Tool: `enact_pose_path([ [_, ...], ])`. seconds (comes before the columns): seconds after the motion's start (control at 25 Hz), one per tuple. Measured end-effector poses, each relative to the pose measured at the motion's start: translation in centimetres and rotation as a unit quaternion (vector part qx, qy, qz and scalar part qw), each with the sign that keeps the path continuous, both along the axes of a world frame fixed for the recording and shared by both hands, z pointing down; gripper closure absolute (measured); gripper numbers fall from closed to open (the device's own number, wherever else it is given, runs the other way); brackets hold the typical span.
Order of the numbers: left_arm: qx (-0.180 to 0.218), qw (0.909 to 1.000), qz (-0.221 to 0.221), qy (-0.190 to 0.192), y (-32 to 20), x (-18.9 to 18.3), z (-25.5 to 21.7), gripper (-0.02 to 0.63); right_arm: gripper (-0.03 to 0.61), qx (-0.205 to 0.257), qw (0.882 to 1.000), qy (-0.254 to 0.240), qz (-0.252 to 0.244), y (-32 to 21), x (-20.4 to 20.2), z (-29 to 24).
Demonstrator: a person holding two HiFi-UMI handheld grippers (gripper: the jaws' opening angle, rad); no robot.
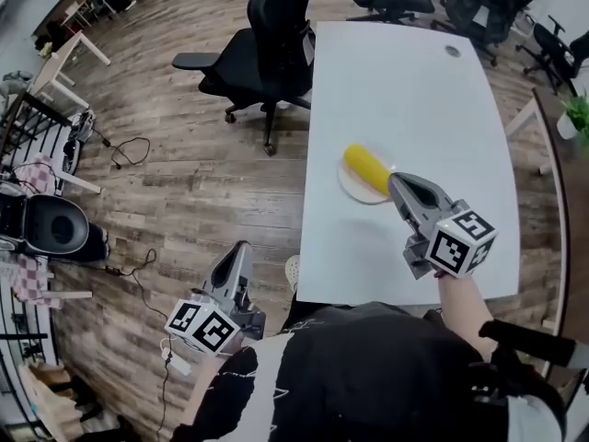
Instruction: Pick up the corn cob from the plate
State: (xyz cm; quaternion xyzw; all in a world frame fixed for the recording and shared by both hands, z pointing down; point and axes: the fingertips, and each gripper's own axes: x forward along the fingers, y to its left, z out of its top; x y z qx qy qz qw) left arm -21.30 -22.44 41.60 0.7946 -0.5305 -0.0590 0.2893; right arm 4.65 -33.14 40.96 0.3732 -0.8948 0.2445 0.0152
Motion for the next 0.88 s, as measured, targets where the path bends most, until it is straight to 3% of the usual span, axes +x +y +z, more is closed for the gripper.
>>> enact_pose_path([
  [0.32,-0.017,0.9991,0.035,0.018,-4.8,-0.4,2.4,0.601,0.561,-0.045,0.998,0.023,0.047,-2.5,-1.2,2.2],
  [0.72,-0.038,0.9967,0.059,0.040,-7.3,-0.6,4.8,0.601,0.560,-0.034,0.992,0.110,0.050,-5.7,-1.0,4.2],
  [0.88,-0.041,0.9966,0.056,0.044,-8.0,-1.0,5.2,0.601,0.476,-0.045,0.990,0.128,0.033,-6.4,-1.4,5.4],
])
